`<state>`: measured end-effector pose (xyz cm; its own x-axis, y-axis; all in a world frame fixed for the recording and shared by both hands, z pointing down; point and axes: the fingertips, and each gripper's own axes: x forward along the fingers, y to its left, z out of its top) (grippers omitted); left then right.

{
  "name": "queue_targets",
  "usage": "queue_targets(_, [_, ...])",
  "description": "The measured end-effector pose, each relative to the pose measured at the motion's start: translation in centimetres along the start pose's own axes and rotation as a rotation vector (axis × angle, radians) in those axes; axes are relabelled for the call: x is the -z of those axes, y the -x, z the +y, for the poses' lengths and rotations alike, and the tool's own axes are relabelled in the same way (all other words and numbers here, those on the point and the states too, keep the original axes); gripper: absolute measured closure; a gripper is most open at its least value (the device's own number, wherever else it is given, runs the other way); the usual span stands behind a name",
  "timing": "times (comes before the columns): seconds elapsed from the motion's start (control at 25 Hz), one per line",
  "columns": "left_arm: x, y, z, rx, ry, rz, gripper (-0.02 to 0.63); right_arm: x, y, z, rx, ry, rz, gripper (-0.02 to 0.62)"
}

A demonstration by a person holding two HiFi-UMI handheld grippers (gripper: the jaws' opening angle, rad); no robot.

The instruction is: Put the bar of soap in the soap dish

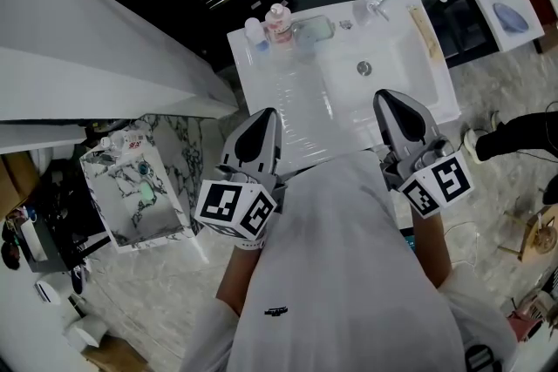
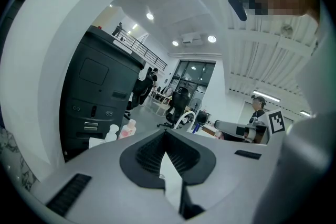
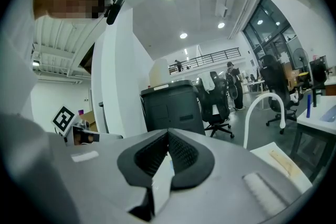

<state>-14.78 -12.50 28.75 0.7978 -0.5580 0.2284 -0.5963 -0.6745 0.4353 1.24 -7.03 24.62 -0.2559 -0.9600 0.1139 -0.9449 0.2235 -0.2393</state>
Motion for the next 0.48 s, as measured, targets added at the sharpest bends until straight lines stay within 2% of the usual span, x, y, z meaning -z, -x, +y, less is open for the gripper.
queue_targets(0.48, [0.37, -0.27, -0.77, 0.006, 0.008, 0.006, 0.597, -0.14, -0.03, -0.07, 0.004, 0.023, 0.010, 0.583])
